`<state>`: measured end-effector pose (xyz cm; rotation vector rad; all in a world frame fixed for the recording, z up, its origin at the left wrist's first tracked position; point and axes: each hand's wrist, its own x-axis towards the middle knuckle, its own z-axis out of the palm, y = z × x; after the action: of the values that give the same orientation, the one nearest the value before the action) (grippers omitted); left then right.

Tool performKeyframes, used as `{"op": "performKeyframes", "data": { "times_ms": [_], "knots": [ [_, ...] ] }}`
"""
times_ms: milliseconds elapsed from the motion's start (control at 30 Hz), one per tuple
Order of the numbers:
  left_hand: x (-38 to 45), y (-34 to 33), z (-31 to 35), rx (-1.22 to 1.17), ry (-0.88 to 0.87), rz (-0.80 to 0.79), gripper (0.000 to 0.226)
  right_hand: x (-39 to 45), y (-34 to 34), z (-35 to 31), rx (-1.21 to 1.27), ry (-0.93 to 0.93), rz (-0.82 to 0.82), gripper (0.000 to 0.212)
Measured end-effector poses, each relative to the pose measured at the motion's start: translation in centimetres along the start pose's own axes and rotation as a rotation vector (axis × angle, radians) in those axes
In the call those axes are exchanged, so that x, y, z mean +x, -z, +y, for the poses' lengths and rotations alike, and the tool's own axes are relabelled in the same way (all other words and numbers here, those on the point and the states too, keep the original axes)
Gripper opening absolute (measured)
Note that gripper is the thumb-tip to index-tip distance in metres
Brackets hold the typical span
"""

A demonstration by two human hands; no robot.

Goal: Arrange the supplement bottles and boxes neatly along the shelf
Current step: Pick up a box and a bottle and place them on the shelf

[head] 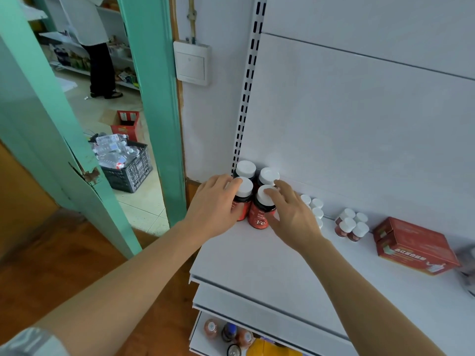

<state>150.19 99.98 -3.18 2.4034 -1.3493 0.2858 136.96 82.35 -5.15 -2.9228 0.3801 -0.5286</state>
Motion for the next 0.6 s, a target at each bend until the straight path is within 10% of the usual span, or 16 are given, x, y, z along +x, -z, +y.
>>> {"op": "performKeyframes", "data": {
  "times_ms": [600],
  "knots": [
    [0.1,-0.8,10.6,-0.036,-0.218,0.043,0.054,-12.0,8.0,0.6,-0.301,-0.399,0.056,0.065]
  ]
}}
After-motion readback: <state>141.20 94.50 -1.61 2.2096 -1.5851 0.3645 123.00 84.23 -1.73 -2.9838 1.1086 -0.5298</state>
